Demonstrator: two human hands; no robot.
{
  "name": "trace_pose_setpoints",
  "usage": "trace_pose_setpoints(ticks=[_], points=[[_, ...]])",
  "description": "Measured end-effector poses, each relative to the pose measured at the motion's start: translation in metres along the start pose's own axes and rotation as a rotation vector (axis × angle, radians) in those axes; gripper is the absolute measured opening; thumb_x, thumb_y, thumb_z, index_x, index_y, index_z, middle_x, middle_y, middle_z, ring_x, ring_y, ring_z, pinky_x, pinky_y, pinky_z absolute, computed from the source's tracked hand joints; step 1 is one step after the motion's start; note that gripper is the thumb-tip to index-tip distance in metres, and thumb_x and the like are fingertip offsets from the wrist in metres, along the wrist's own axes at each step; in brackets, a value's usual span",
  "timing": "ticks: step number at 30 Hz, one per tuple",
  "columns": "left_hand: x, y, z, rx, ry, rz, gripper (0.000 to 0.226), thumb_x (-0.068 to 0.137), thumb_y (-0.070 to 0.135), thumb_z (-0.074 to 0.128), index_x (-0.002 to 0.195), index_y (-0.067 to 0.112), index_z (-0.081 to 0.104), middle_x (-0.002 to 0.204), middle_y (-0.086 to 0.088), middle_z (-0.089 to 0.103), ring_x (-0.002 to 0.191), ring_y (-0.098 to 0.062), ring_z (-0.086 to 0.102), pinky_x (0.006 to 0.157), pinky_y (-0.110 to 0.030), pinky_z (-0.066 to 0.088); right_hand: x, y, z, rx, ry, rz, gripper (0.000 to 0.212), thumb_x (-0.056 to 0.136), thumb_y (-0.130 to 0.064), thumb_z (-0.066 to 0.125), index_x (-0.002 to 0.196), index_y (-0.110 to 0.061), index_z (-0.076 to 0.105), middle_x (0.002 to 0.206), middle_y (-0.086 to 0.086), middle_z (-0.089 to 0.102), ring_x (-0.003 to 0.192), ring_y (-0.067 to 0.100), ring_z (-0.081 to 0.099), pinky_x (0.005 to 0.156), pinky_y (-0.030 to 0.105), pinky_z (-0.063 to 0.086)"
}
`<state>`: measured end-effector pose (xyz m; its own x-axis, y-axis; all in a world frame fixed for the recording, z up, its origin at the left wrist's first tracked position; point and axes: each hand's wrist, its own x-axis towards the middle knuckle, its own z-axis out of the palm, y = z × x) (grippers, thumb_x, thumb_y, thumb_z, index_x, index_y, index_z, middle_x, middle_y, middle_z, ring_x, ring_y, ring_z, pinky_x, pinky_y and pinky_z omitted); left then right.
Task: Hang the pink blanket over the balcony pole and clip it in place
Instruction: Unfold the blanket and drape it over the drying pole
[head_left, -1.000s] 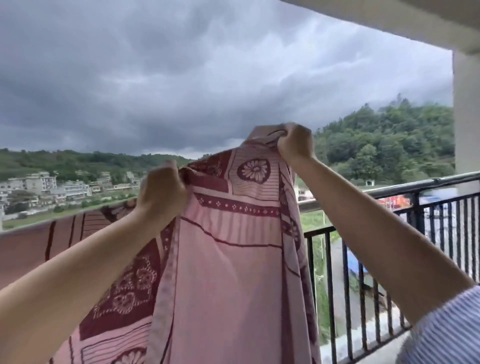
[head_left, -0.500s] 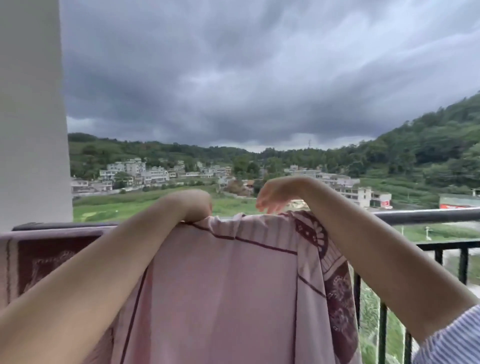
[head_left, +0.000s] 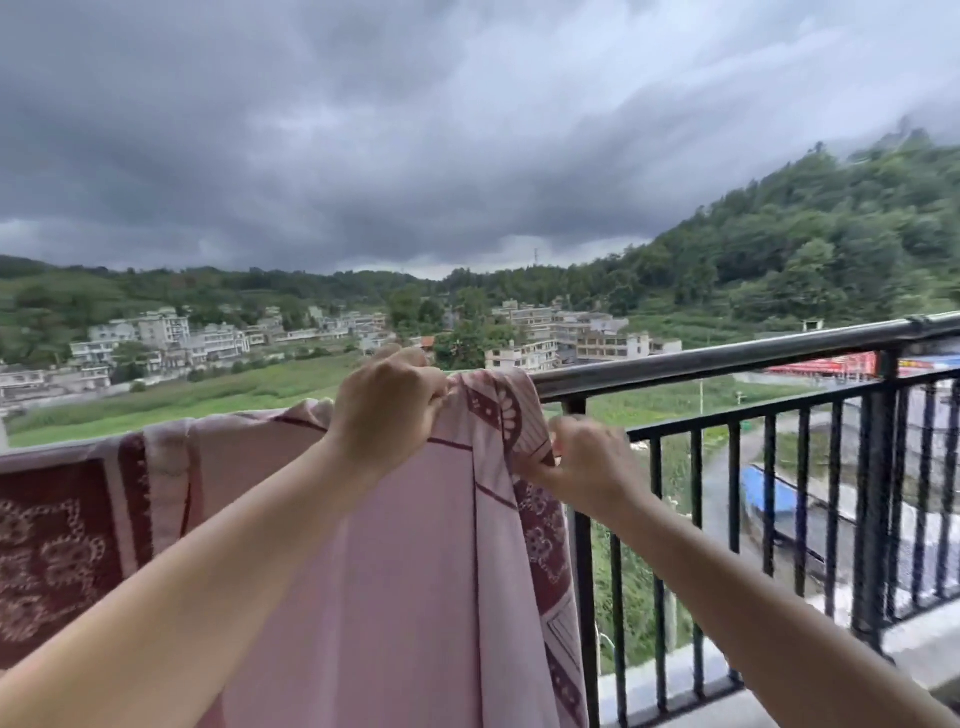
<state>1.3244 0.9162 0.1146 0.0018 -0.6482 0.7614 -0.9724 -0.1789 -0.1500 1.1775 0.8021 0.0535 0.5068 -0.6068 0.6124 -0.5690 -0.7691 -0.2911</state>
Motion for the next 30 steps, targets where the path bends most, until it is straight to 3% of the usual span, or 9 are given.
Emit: trace_pose_setpoints(ticks=[4, 7, 10, 12, 16, 19, 22, 26, 30], points=[[-0.002, 0.009, -0.002, 0.039, 0.018, -0.001, 0.009, 0.081, 0.002, 0.059, 0.082, 0.000, 0.068, 0.080, -0.016, 0.063, 0.079, -0.036, 0.062, 0.060, -0.040, 0.051, -0.020, 0.001, 0.019, 0.411, -0.383, 0.278, 0.025, 0.089, -0.021, 0.053, 0.083, -0.001, 0.066, 0.097, 0.015, 0.069, 0.083, 0.025, 0.065, 0.081, 0.031, 0.055], [-0.001, 0.006, -0.001, -0.011, 0.053, -0.106, 0.016, 0.088, 0.005, 0.047, 0.092, 0.003, 0.062, 0.094, -0.015, 0.063, 0.082, -0.036, 0.061, 0.066, -0.040, 0.048, -0.010, 0.022, -0.005, 0.503, -0.234, 0.410, 0.038, 0.088, -0.011, 0.052, 0.050, -0.008, 0.052, 0.067, 0.011, 0.059, 0.059, 0.021, 0.055, 0.062, 0.035, 0.056], [0.011, 0.005, -0.007, -0.113, 0.161, -0.216, 0.014, 0.090, 0.002, 0.044, 0.092, -0.002, 0.057, 0.089, -0.024, 0.064, 0.074, -0.032, 0.056, 0.062, -0.033, 0.036, 0.024, 0.057, -0.058, 0.685, 0.082, 0.508, 0.037, 0.084, 0.004, 0.043, 0.049, -0.007, 0.051, 0.054, 0.008, 0.052, 0.036, 0.013, 0.049, 0.037, 0.022, 0.043], [0.027, 0.006, -0.013, -0.186, 0.232, -0.300, 0.015, 0.090, 0.000, 0.041, 0.096, -0.005, 0.054, 0.089, -0.029, 0.062, 0.080, -0.037, 0.057, 0.063, -0.032, 0.030, 0.056, 0.065, -0.093, 0.611, 0.303, 0.434, 0.028, 0.078, 0.006, 0.039, 0.074, 0.001, 0.066, 0.076, 0.022, 0.066, 0.064, 0.027, 0.067, 0.059, 0.034, 0.058], [0.070, 0.016, -0.010, -0.195, 0.296, -0.352, 0.017, 0.090, -0.004, 0.036, 0.102, -0.007, 0.048, 0.088, -0.033, 0.059, 0.084, -0.044, 0.058, 0.062, -0.035, 0.030, 0.117, 0.051, -0.134, 0.188, 0.407, 0.122, 0.028, 0.084, 0.001, 0.044, 0.109, 0.007, 0.056, 0.114, 0.026, 0.061, 0.108, 0.037, 0.055, 0.086, 0.034, 0.043], [0.108, 0.015, 0.007, -0.108, 0.213, -0.345, 0.024, 0.088, -0.005, 0.035, 0.107, -0.006, 0.050, 0.106, -0.031, 0.059, 0.102, -0.041, 0.056, 0.071, -0.038, 0.037, 0.168, 0.059, -0.143, 0.047, 0.273, 0.002, 0.054, 0.090, -0.012, 0.047, 0.136, 0.006, 0.024, 0.131, 0.031, 0.045, 0.122, 0.039, 0.044, 0.096, 0.035, 0.037], [0.138, 0.012, 0.030, -0.054, -0.151, -0.426, 0.045, 0.092, 0.008, 0.037, 0.136, 0.001, 0.033, 0.148, -0.019, 0.030, 0.137, -0.030, 0.029, 0.113, -0.036, 0.026, 0.213, 0.082, -0.132, -0.030, 0.057, -0.080, 0.071, 0.087, -0.016, 0.051, 0.142, 0.000, 0.010, 0.140, 0.026, 0.037, 0.129, 0.034, 0.038, 0.105, 0.033, 0.031], [0.148, 0.045, 0.055, 0.004, -0.628, -0.426, 0.030, 0.095, 0.023, 0.039, 0.115, 0.007, 0.054, 0.133, -0.016, 0.051, 0.114, -0.025, 0.050, 0.094, -0.031, 0.039, 0.215, 0.101, -0.093, -0.134, -0.342, -0.238, 0.052, 0.086, -0.020, 0.054, 0.133, -0.006, 0.035, 0.130, 0.017, 0.052, 0.116, 0.029, 0.050, 0.099, 0.036, 0.041], [0.144, 0.096, 0.061, -0.024, -0.592, -0.279, 0.034, 0.095, 0.023, 0.040, 0.118, 0.003, 0.056, 0.128, -0.013, 0.057, 0.116, -0.025, 0.051, 0.097, -0.031, 0.040, 0.176, 0.121, -0.081, -0.017, -0.488, -0.352, 0.051, 0.090, -0.016, 0.051, 0.137, -0.006, 0.033, 0.130, 0.016, 0.055, 0.118, 0.027, 0.051, 0.102, 0.035, 0.039]])
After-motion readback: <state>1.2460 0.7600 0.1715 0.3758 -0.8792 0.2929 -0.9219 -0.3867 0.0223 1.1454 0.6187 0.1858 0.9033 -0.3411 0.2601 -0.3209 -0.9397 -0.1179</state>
